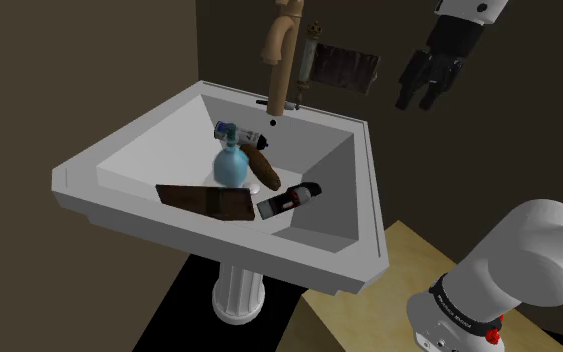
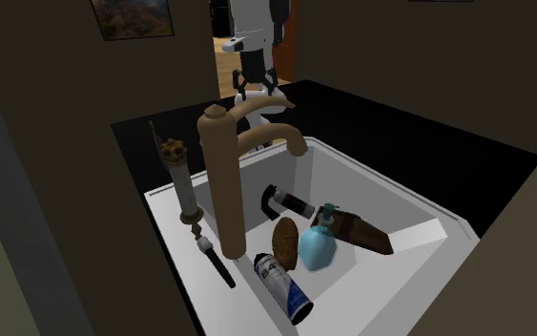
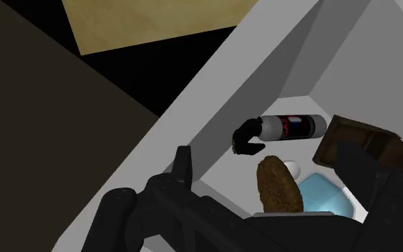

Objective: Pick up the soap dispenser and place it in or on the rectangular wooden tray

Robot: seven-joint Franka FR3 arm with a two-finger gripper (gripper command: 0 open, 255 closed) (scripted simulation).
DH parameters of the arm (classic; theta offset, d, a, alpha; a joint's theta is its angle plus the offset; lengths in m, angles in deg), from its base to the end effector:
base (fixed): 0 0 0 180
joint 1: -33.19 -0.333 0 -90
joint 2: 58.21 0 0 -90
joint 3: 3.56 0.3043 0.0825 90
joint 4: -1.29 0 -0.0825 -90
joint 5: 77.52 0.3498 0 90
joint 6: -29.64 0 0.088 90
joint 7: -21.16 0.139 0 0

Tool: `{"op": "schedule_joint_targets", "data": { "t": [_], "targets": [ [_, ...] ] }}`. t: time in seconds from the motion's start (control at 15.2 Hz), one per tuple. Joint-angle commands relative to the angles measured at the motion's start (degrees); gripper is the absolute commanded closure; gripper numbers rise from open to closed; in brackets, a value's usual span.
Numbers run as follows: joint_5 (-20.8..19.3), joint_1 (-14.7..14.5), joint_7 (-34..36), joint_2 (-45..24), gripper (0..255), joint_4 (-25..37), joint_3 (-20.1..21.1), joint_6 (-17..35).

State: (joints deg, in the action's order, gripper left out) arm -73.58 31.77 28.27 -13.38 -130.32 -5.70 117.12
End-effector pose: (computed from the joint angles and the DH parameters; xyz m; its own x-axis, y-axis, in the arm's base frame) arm 0.2784 0.0031 0.5715 0.9925 -0.1222 0.0002 -0.1216 -0.9880 -0.0956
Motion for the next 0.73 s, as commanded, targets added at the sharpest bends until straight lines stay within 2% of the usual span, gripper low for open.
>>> {"op": "schedule_joint_targets", "data": {
  "t": [0.0, 0.66],
  "targets": [
    [0.00, 0.00, 0.00, 0.00, 0, 0.00, 0.00, 0.00],
    [1.65, -1.59, 8.41, -16.37, 0, 4.23, 8.15, 14.06]
  ]
}}
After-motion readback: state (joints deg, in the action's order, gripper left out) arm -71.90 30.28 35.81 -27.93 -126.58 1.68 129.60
